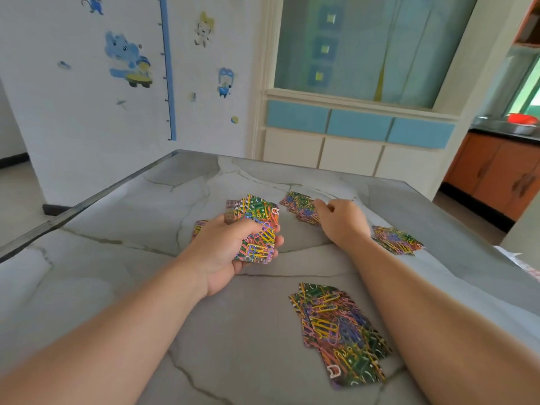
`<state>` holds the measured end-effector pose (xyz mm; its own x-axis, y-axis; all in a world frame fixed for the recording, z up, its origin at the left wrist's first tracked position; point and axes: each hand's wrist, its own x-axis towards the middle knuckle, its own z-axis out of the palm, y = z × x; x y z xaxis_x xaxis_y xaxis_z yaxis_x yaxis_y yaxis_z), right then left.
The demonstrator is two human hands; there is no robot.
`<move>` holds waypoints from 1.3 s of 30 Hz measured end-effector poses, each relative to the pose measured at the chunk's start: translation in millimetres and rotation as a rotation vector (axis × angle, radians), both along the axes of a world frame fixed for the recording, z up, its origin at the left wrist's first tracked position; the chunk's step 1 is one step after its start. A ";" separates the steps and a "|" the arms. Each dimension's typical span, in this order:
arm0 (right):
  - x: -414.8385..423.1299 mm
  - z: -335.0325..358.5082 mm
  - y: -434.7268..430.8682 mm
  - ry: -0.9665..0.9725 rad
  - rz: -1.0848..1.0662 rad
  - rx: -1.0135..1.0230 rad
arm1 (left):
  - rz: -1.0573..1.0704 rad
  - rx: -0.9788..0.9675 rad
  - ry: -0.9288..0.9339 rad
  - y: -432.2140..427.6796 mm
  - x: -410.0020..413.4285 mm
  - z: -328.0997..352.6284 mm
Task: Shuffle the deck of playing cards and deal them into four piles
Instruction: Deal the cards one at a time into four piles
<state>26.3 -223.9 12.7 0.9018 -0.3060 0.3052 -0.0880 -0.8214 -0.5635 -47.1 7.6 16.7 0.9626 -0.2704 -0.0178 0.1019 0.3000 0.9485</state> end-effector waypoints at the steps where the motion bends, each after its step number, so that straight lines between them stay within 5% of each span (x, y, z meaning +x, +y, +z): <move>1: -5.4 4.2 1.0 -0.015 0.045 0.087 | 0.008 0.023 -0.012 -0.1 0.5 -0.1; 4: -30.4 24.5 23.9 0.031 0.313 0.394 | 0.068 0.066 -0.031 -0.7 1.4 0.3; 7: -52.0 32.4 54.7 0.139 0.598 0.364 | 0.098 0.057 -0.090 3.2 0.9 2.7; 10: -58.9 32.6 75.6 0.052 0.608 0.280 | 0.135 -0.005 -0.109 14.8 -0.5 7.1; 16: -28.2 52.7 97.8 0.020 0.460 0.595 | 0.508 -0.383 0.061 47.0 11.0 9.8; 18: -18.7 43.9 108.2 0.136 0.442 0.496 | 0.582 -0.398 0.079 56.5 13.6 9.7; 22: -7.4 16.5 118.9 0.297 0.351 -0.315 | 0.599 -0.428 0.070 57.1 14.8 10.6; 24: -11.2 16.1 112.6 0.256 0.380 -0.312 | 0.586 -0.409 0.048 53.7 15.5 10.3; 28: -48.8 21.1 75.3 0.107 0.424 0.129 | 0.555 -0.403 0.030 52.2 18.0 9.4; 34: -153.0 6.2 -3.3 0.257 0.637 -0.225 | 0.505 -0.377 0.014 46.4 20.5 4.8; 39: -184.6 4.1 -46.2 0.303 0.437 -0.306 | 0.397 -0.289 -0.020 26.8 16.9 3.1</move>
<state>-158.3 -270.1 16.8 0.9844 0.1729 0.0313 0.1743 -0.9382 -0.2992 -30.2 34.4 19.8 0.9918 0.1259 0.0230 -0.0905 0.5636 0.8211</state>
